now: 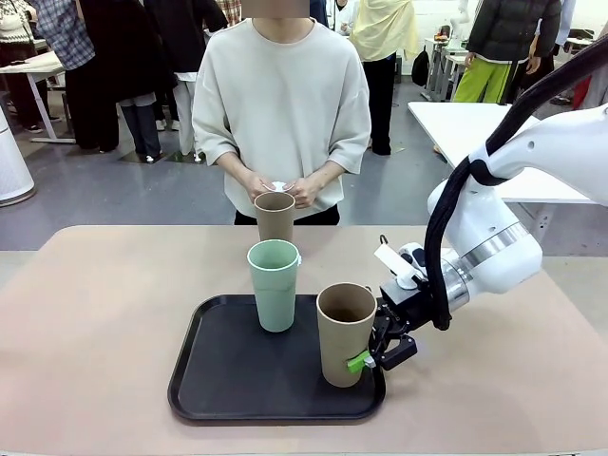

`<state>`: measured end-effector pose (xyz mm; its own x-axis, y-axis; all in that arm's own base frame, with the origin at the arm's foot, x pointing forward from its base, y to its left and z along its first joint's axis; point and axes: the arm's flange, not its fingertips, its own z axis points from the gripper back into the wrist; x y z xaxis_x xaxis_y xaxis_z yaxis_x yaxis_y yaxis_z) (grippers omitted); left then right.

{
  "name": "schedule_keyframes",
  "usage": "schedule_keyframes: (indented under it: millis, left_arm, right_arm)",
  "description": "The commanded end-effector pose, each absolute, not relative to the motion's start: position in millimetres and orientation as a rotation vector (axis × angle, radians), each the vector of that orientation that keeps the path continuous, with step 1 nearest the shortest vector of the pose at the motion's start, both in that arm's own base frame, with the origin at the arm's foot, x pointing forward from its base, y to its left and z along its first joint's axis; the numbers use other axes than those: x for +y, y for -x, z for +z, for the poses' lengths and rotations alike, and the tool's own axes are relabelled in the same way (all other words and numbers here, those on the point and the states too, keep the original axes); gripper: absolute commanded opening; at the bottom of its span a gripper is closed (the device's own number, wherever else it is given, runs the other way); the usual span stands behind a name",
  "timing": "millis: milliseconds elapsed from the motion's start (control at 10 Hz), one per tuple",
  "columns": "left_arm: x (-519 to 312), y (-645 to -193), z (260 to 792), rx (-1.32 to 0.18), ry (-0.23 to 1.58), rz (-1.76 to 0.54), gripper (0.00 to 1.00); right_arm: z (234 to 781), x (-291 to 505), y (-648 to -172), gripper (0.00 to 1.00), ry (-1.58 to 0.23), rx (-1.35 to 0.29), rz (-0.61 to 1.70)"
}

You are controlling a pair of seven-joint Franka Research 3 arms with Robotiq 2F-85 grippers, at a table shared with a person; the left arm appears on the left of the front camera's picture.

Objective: Place coasters on the table and set cups on them.
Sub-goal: Take one Reusable plastic cup from the Flat Tray and place it on a coaster set by the human.

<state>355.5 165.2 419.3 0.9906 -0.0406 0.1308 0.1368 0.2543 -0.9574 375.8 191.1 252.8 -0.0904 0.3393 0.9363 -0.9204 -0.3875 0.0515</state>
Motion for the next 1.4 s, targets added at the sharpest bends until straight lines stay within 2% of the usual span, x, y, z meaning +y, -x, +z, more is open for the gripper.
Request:
schedule_keyframes:
  millis: [0,100,200,400,800,900,1100,1200,1300]
  left_arm:
    - [166.4,-353.8,421.0,-0.09,1.317,-0.125,1.0]
    - [166.4,-353.8,421.0,-0.09,1.317,-0.125,1.0]
    - [166.4,-353.8,421.0,-0.09,1.317,-0.125,1.0]
    - [166.4,-353.8,421.0,-0.09,1.317,-0.125,1.0]
    - [166.4,-353.8,421.0,-0.09,1.317,-0.125,1.0]
    - [166.4,-353.8,421.0,-0.09,1.317,-0.125,1.0]
    - [166.4,-353.8,421.0,-0.09,1.317,-0.125,1.0]
    - [166.4,-353.8,421.0,-0.09,1.317,-0.125,1.0]
    - [166.4,-353.8,421.0,-0.09,1.317,-0.125,1.0]
  right_arm:
    - [246.7,192.9,-379.2,0.0,-1.18,-0.753,1.695]
    - [246.7,191.8,-379.9,0.0,-1.177,-0.753,1.701]
    - [247.6,191.0,-379.6,0.22,-1.168,-0.757,1.691]
    - [273.5,173.0,-380.2,0.22,-1.166,-0.83,1.578]
    - [374.6,102.5,-359.8,0.22,-1.111,-0.992,1.422]
    - [389.9,93.0,-356.5,0.22,-1.118,-0.923,1.372]
    - [405.0,82.3,-356.0,0.22,-1.109,-0.851,1.309]
    - [395.4,86.3,-364.7,0.22,-1.095,-0.959,1.381]
    - [395.4,86.3,-364.7,0.22,-1.095,-0.959,1.381]
